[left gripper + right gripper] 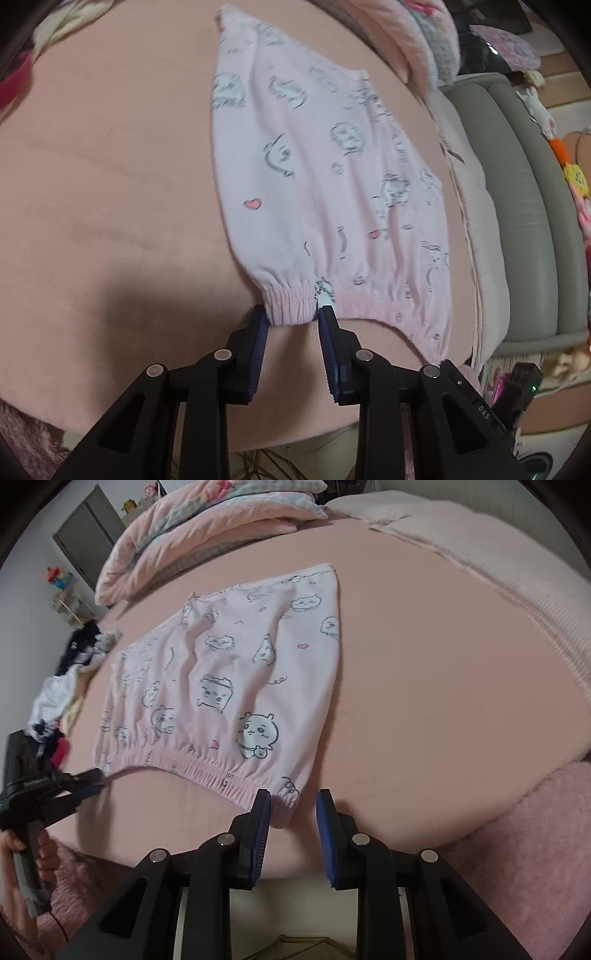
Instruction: Fold clothes
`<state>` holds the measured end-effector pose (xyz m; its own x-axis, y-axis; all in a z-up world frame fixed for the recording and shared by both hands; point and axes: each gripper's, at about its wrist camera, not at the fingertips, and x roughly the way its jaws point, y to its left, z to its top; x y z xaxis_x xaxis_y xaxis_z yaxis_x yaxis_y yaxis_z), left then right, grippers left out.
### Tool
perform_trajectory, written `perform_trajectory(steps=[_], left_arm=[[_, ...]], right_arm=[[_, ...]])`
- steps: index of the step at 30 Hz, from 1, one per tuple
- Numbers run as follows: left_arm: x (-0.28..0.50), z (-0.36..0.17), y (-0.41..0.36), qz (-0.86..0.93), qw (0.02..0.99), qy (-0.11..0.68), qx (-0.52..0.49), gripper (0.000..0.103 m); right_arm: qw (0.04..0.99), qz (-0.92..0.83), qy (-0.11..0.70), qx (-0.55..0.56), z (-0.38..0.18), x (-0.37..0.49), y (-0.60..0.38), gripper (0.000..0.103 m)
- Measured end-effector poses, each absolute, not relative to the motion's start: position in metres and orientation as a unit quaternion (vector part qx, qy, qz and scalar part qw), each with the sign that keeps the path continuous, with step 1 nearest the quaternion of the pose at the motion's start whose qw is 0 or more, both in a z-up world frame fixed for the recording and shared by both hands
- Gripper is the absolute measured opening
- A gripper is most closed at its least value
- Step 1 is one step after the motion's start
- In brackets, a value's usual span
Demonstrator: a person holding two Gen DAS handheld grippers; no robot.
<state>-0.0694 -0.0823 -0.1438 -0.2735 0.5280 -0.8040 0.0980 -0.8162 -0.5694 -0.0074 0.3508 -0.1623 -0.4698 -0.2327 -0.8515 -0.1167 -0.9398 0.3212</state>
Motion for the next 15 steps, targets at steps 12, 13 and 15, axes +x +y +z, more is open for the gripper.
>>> perform_trajectory(steps=[12, 13, 15], left_arm=[[-0.067, -0.161, -0.083, 0.777, 0.09, -0.31, -0.541, 0.006], [-0.066, -0.159, -0.081, 0.781, 0.089, -0.294, -0.543, 0.006], [-0.057, -0.145, -0.08, 0.792, 0.087, -0.272, -0.54, 0.006]], right_arm=[[0.045, -0.847, -0.136, 0.512, -0.176, -0.04, 0.334, 0.024], [0.043, -0.848, -0.13, 0.513, -0.179, -0.041, 0.332, 0.025], [0.04, -0.849, -0.127, 0.511, -0.18, -0.044, 0.331, 0.024]])
